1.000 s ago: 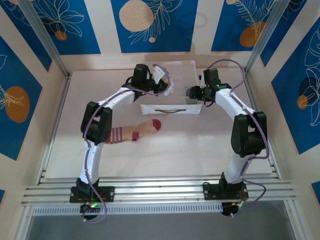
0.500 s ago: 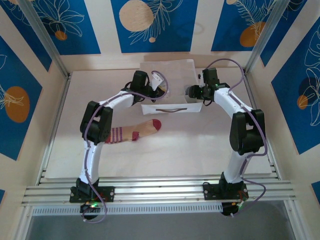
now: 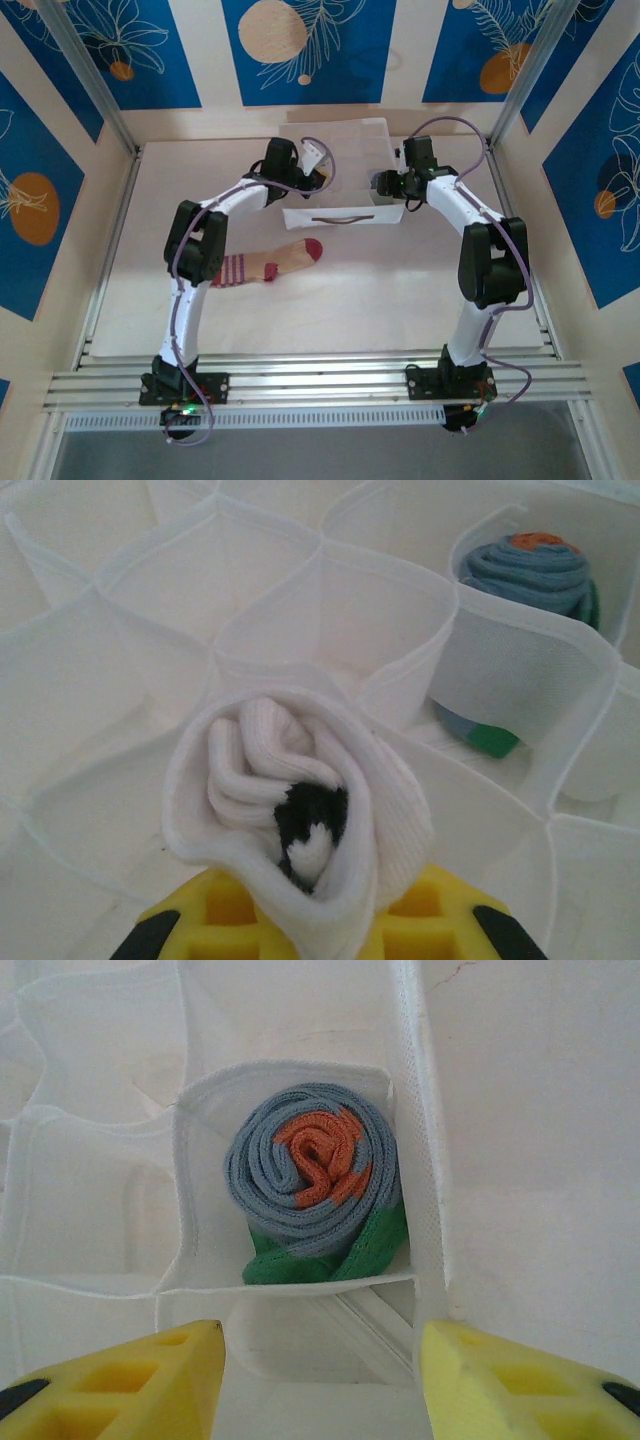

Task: Roll the socks

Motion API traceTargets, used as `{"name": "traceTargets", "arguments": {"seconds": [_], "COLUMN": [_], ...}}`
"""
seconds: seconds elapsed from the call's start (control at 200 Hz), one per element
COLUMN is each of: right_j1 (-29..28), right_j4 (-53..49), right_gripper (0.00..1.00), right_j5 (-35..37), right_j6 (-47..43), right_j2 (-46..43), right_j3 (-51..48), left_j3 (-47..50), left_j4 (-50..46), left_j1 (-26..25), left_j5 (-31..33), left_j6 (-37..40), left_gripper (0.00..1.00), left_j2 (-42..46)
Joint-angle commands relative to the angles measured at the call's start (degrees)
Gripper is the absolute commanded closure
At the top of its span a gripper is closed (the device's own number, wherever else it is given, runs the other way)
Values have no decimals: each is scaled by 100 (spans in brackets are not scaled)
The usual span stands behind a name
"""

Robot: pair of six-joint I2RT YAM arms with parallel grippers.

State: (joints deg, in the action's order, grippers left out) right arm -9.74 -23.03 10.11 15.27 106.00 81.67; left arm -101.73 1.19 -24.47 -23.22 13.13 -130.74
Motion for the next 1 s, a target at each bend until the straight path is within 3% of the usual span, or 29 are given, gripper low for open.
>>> {"name": "traceTargets", "arguments": {"seconds": [0.0, 0.125, 0.23, 0.575, 0.605, 0.62, 0.63, 0.795, 0.995], "right_j1": [-32, -24, -28, -19, -16, -19, -19, -10, -50], "right_j4": [-316, -325, -324, -387, -395, -396, -402, -546, -903], "right_gripper": [45, 45, 45, 45, 45, 45, 45, 45, 45], "right_j5": [-34, -44, -53, -131, -132, -140, -140, -257, -529], "right_j6": [-7, 1, 0, -15, -15, -18, -16, -73, -157], "right_j2": [299, 277, 251, 104, 74, 64, 56, -114, -394], "right_j3": [-59, -37, -5, 128, 131, 130, 134, 258, 549], "left_j3": [-217, 97, 614, 866, 866, 867, 877, 1111, 1540], "left_j4": [-169, -96, 404, 753, 777, 792, 803, 1185, 1300], "left_j1": [-43, -130, -132, -102, -77, -71, -61, 75, 250], "left_j5": [14, -10, -73, -357, -391, -419, -439, -653, -410], "left_j6": [350, 697, 644, 494, 438, 404, 382, -119, -633], "left_gripper": [100, 99, 74, 23, 15, 3, 1, 0, 0], "left_j2": [-187, -56, 145, 598, 648, 672, 690, 1120, 1895]}}
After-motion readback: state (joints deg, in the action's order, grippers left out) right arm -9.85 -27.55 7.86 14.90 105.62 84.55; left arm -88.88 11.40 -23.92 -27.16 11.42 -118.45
